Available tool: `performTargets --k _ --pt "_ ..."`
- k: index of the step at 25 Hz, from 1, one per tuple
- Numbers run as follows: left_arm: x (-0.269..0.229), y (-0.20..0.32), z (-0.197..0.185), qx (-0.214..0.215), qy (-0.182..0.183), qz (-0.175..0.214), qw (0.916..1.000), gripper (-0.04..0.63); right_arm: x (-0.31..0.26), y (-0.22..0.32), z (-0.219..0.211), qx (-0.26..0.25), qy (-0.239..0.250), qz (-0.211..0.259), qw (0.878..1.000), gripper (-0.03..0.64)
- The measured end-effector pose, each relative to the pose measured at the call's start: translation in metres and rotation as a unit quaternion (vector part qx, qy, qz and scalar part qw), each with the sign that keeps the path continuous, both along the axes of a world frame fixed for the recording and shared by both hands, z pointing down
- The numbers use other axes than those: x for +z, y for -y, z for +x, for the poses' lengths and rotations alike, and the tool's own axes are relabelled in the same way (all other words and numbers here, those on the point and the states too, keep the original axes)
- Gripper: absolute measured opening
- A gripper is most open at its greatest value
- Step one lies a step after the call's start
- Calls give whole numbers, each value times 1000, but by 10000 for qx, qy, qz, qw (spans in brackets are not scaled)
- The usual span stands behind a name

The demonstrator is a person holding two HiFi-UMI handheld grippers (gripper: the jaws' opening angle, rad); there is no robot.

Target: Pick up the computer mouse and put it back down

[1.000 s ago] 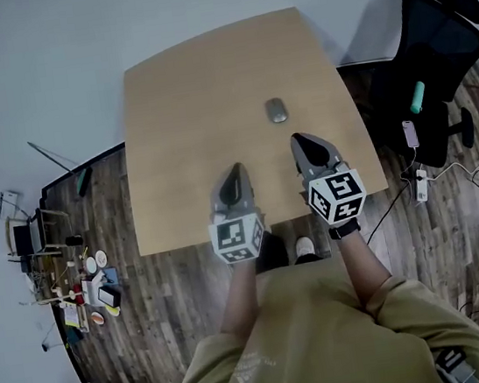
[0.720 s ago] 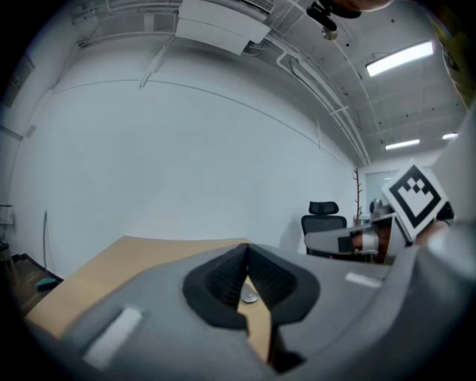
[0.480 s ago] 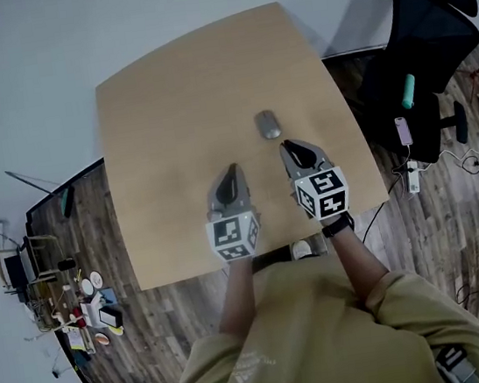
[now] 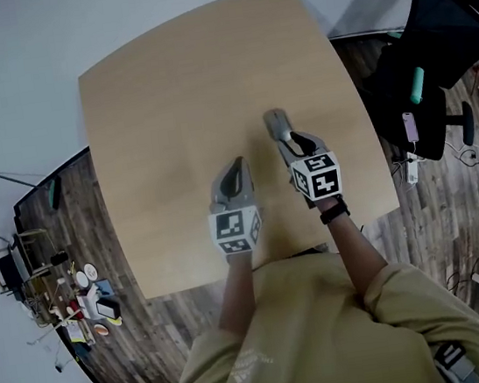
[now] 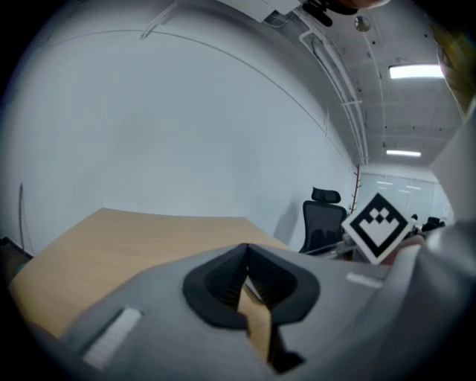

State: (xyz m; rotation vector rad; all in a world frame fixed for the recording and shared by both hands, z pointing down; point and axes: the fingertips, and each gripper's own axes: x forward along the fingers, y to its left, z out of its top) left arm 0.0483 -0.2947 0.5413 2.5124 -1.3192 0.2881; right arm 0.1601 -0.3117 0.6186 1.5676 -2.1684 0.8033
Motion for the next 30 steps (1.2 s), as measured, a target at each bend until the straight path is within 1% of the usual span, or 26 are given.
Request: performTargets --k 4,5,7,8,10,14,21,25,30 --pt "22 12 -2 58 36 -206 9998 2 35 21 -5 -15 -129 -317 9994 166" --pt "26 15 -3 63 39 -254 9997 2 43 26 -5 -14 -166 -390 9991 189" --pt "35 21 -5 63 46 -335 9994 2 61 37 -4 -7 -249 -554 9982 204" --pt "38 24 -6 57 48 -369 9993 2 70 42 -4 -1 -289 -638 9975 218" --pt "44 30 -8 40 52 -428 9991 2 86 52 -2 22 -340 -771 9964 267" --pt "53 39 -12 5 69 -536 9985 2 113 70 6 229 -468 -948 9941 320" --pt "62 43 -17 -99 86 -633 9979 2 148 85 16 456 -763 -1215 9886 337" --pt "59 40 -20 -155 61 -601 9981 2 152 84 16 424 -947 -1259 9866 305" --pt "53 33 -21 -209 17 -605 9979 2 150 76 16 339 -831 -1360 9866 299"
